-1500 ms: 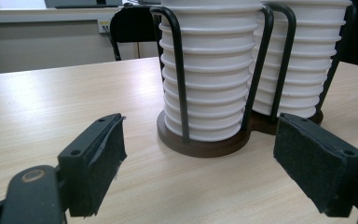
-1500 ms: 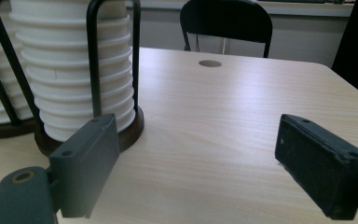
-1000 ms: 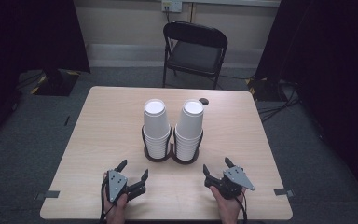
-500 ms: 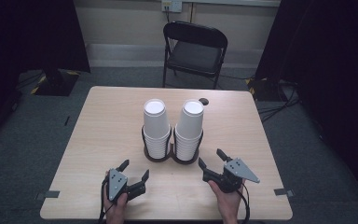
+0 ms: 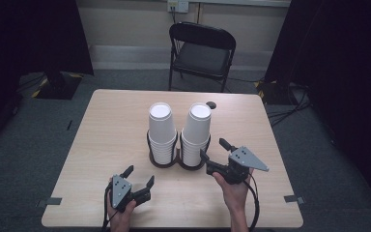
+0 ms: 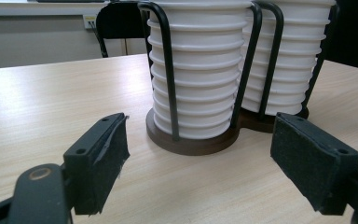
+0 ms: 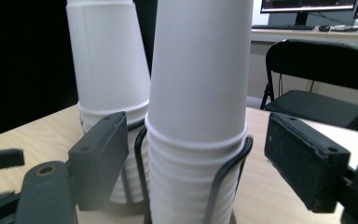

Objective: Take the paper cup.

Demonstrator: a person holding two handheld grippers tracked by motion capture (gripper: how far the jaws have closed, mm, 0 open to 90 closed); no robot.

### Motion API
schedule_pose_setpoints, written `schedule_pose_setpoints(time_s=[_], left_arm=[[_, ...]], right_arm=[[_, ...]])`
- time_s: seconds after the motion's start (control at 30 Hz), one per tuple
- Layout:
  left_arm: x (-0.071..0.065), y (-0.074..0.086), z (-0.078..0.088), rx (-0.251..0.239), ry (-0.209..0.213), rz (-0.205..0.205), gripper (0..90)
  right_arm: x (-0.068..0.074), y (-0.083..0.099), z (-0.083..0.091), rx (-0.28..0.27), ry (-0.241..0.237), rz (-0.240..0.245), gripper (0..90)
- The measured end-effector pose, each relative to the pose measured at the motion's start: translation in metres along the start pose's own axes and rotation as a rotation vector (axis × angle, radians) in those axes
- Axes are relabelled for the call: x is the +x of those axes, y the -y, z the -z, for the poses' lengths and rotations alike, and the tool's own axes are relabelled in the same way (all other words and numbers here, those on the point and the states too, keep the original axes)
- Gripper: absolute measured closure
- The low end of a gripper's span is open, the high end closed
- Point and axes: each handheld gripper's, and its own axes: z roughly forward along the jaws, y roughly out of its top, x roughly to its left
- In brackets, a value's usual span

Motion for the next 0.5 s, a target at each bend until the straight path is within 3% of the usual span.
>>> schedule_pose_setpoints(time_s=[0.13, 0.23, 0.3, 0.43, 0.5], left_arm=[[0.0, 0.0, 0.0, 0.004, 0.008, -0.007, 18.7], [0.001, -0.001, -0.001, 0.017, 0.066, -0.002, 18.8], [0.002, -0.001, -0.002, 0.026, 0.076, -0.012, 18.9], [0.0, -0.001, -0.002, 0.023, 0.06, -0.034, 19.2], [0.0, 0.0, 0.0, 0.006, 0.057, -0.017, 19.2]], right_arm=[[-0.003, -0.01, -0.005, -0.007, -0.017, -0.008, 19.2], [-0.006, -0.021, -0.011, -0.009, -0.019, -0.004, 16.9], [-0.007, -0.027, -0.014, -0.015, -0.021, 0.0, 15.4], [-0.01, -0.034, -0.02, -0.007, -0.031, -0.003, 13.6], [-0.012, -0.041, -0.025, 0.004, -0.046, -0.009, 13.6]])
